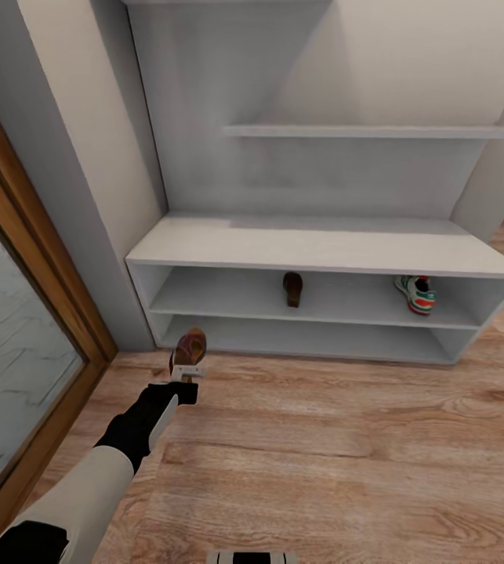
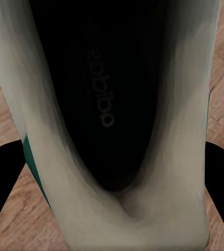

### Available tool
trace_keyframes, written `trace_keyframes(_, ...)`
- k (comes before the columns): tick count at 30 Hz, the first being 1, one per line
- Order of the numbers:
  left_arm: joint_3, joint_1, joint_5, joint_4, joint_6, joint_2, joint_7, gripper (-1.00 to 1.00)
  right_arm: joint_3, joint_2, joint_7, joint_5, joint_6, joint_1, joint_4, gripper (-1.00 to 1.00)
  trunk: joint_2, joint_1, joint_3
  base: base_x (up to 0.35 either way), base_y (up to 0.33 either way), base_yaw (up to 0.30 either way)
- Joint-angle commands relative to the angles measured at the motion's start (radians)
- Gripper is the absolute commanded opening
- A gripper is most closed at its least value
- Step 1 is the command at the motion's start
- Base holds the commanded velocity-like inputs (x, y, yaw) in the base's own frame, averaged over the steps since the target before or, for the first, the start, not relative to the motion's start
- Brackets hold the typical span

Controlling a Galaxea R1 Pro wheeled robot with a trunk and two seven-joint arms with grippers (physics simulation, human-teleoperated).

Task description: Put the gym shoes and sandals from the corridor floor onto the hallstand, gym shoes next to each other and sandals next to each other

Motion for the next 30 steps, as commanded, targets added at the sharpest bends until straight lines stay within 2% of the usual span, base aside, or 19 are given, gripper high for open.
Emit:
trace_keyframes(1, -0.004, -0.001, 0.008, -0.004, 0.005, 0.001, 0.007, -1.0, -0.007, 0.0, 0.007, 0.008, -0.004, -0.002, 0.001, -1.0, 0.0, 0.0, -0.002, 0.0, 0.0, 0.0)
trace_keyframes(8, -0.004, -0.002, 0.008, -0.044, 0.008, -0.002, 0.007, -1.0, -0.007, 0.0, 0.005, 0.009, -0.004, -0.001, 0.002, -1.0, 0.0, 0.0, -0.005, 0.0, 0.0, 0.0)
trace_keyframes(16, -0.006, -0.001, 0.008, -0.074, 0.009, -0.018, 0.008, -1.0, -0.007, 0.002, 0.005, 0.009, -0.005, -0.001, 0.002, -1.0, 0.0, 0.0, -0.006, 0.028, -0.005, 0.0)
trace_keyframes(20, -0.006, 0.001, -0.002, -0.077, 0.008, -0.019, 0.009, -1.0, -0.007, 0.002, 0.005, 0.01, -0.005, -0.001, 0.002, -1.0, 0.0, 0.0, -0.006, 0.207, -0.089, 0.0)
trace_keyframes(23, -0.021, 0.001, -0.016, -0.077, 0.008, -0.019, 0.01, -1.0, -0.007, 0.002, 0.005, 0.008, -0.005, -0.001, 0.001, -1.0, 0.0, 0.0, -0.006, 0.264, -0.129, 0.0)
trace_keyframes(30, -0.042, 0.001, -0.024, -0.078, 0.007, -0.019, 0.011, -1.0, -0.007, 0.002, 0.005, 0.008, -0.004, -0.001, 0.001, -1.0, 0.0, 0.0, -0.006, 0.277, -0.148, 0.0)
